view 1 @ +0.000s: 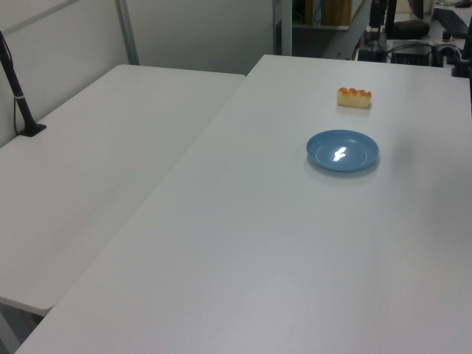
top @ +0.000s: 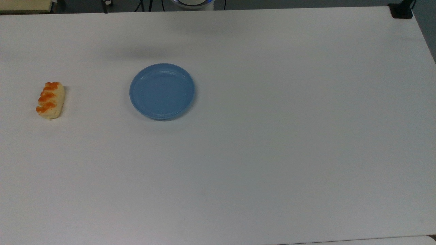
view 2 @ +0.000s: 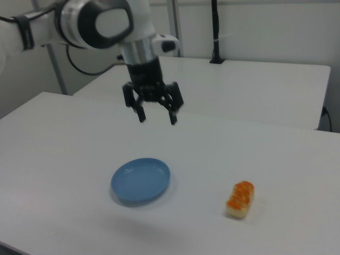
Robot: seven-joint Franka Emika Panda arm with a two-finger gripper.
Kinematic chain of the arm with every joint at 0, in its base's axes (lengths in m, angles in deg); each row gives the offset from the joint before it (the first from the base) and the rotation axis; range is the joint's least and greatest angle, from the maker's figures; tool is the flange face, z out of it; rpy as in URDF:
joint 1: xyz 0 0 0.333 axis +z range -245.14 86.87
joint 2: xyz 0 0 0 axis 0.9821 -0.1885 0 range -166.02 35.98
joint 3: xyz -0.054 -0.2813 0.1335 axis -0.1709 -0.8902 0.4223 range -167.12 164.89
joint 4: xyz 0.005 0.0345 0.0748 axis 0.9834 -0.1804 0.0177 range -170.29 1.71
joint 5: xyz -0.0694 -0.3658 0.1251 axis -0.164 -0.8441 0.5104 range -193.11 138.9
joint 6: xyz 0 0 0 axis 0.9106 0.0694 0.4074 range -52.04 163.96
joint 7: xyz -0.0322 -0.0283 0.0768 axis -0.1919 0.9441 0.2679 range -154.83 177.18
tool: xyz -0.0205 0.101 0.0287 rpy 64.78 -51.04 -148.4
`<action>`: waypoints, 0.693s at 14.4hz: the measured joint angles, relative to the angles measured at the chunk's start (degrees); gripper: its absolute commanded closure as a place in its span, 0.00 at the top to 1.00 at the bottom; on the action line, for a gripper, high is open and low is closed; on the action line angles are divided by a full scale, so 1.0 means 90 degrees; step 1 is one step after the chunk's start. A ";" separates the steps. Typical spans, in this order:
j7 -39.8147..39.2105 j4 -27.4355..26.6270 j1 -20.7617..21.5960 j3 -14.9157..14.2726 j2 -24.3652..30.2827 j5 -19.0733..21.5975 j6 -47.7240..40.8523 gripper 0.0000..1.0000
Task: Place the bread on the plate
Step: 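Move the open gripper over the glazed bread roll, then lower the gripper around the bread roll and close it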
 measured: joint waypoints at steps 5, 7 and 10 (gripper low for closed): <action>-0.0368 -0.0104 -0.0675 -0.0046 -0.0760 -0.0054 0.1018 1.00; -0.0368 -0.0108 -0.0911 -0.0052 -0.1234 -0.0053 0.1635 1.00; -0.0362 -0.0107 -0.1263 -0.0054 -0.1698 0.0385 0.2152 1.00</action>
